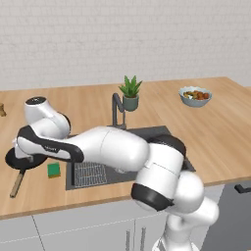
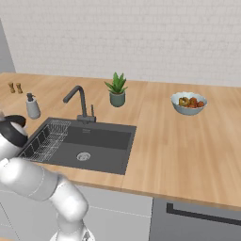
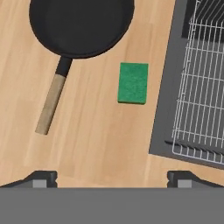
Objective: Pick the pan and sponge and place them into the sink. Then turn on the water.
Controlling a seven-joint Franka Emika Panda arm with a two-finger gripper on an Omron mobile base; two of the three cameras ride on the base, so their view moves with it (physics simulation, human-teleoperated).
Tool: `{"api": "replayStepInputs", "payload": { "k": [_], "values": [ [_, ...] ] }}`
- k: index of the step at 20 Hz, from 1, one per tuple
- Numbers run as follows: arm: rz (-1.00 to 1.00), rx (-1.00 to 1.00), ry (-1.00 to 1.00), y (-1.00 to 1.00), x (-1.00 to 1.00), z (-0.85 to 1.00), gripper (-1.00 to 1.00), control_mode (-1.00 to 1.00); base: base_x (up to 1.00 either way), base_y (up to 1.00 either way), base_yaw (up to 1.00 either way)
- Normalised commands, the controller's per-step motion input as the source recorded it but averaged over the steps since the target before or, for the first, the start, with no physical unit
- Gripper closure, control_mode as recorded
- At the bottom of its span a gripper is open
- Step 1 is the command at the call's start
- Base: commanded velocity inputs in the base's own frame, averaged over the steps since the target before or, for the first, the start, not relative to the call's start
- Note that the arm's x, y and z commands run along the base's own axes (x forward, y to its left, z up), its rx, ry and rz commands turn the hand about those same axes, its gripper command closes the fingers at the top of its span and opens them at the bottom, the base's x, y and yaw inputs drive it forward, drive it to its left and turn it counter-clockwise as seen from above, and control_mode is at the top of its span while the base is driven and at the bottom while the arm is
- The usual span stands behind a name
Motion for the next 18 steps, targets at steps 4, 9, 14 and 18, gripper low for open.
{"api": "replayStepInputs", "payload": {
  "k": [4, 9, 14, 18],
  "values": [
    [0.00, 0.00, 0.06, 0.03, 0.52, -0.29, -1.00, -1.00, 0.00, 0.00, 0.00],
    [0.00, 0.05, 0.02, 0.00, 0.48, -0.06, -1.00, -1.00, 0.00, 0.00, 0.00],
    [0.00, 0.00, 0.00, 0.08, 0.18, -0.27, -1.00, -1.00, 0.00, 0.00, 0.00],
    [0.00, -0.03, 0.00, 0.27, 0.00, -0.44, -1.00, -1.00, 0.00, 0.00, 0.00]
  ]
}}
